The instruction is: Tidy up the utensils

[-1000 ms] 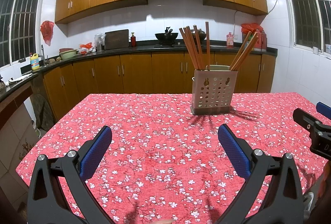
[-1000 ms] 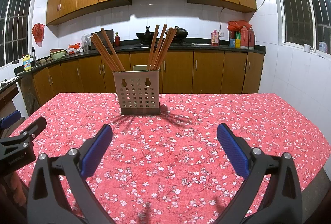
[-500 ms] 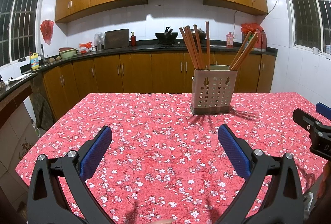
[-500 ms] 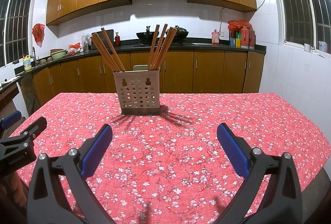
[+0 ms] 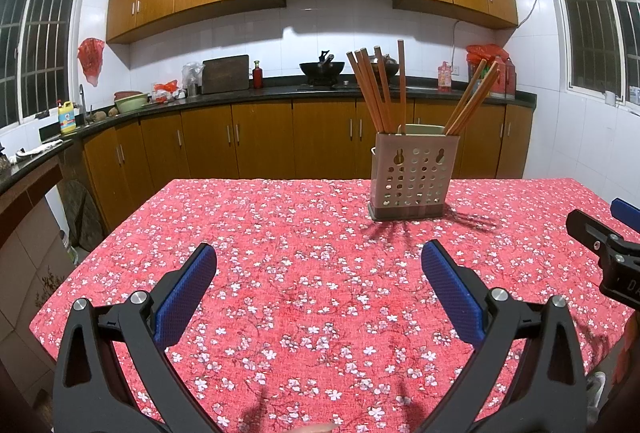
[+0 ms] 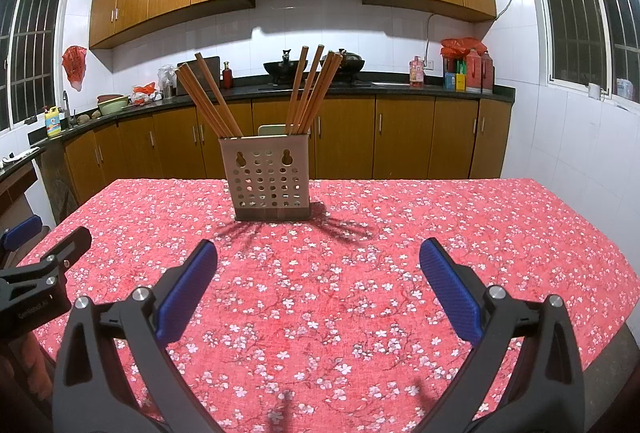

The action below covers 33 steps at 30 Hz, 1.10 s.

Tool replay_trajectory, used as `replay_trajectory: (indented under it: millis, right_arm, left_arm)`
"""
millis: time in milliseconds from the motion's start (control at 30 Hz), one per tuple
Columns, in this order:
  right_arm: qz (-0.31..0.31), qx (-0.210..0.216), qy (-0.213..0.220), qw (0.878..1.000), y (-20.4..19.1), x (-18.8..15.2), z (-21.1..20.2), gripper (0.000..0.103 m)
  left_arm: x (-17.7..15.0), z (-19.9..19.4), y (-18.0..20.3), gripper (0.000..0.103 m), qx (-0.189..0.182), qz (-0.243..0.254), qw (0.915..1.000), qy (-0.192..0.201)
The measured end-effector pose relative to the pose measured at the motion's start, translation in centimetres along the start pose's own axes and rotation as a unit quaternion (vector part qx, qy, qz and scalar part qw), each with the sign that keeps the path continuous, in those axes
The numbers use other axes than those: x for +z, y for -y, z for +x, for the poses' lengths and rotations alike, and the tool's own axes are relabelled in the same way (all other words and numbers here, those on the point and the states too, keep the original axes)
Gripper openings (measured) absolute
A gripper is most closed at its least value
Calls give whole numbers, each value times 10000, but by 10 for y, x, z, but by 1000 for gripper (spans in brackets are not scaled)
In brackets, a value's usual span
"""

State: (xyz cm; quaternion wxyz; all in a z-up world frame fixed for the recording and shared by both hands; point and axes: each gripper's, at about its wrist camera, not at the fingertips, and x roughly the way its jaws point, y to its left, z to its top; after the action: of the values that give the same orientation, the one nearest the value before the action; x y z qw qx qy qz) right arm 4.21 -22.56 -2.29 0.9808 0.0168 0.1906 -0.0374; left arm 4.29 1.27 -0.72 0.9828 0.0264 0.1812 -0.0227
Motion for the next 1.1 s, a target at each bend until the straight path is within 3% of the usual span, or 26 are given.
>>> replay_trajectory:
  millis: [1100]
  right_arm:
    - [12,8,-7,10000,-1,-1,1,99]
  left_arm:
    - [-3,-1,4,101,8,-13,10000,-36]
